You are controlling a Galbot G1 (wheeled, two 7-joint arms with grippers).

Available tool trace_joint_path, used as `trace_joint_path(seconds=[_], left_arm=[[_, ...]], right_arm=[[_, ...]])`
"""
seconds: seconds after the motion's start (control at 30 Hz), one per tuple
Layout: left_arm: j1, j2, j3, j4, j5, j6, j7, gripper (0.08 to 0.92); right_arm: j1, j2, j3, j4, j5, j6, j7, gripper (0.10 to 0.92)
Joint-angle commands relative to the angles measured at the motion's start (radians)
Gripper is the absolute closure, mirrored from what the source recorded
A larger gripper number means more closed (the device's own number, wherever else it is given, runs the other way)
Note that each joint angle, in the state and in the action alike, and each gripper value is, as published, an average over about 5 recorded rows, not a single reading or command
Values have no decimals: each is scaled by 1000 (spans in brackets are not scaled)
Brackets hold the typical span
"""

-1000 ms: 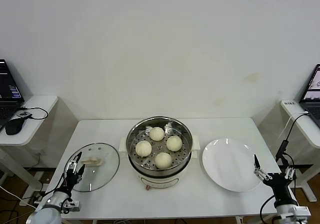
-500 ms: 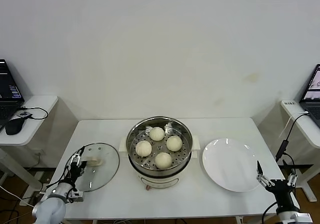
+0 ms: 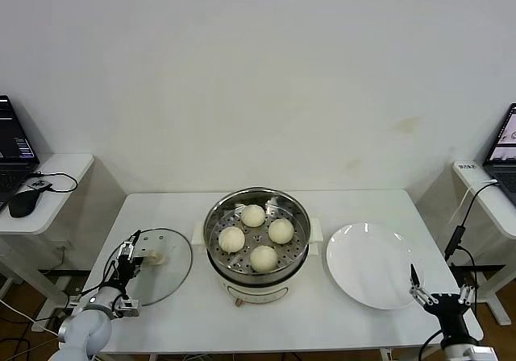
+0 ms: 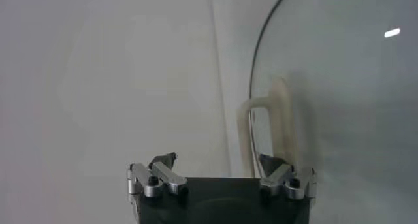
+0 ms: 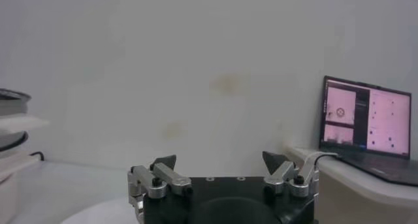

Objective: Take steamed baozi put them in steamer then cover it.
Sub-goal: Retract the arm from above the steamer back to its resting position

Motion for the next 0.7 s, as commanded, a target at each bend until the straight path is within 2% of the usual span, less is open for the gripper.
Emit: trace_joint_path(seconds=[0.03, 0.43, 0.57, 0.7], left_arm=[[-18, 2, 15, 26, -31, 1, 12, 216], [-30, -5, 21, 75, -70, -19, -18, 554], [-15, -5, 7, 52, -73, -23, -43, 675], [19, -3, -20, -21, -71, -18, -57, 788]], right_arm=[[-2, 5, -7, -6, -7, 2, -1, 203], [-6, 6, -15, -7, -14, 4, -4, 202], [-4, 6, -23, -7, -16, 5, -5, 203], [-3, 4, -35, -6, -19, 6, -6, 203]])
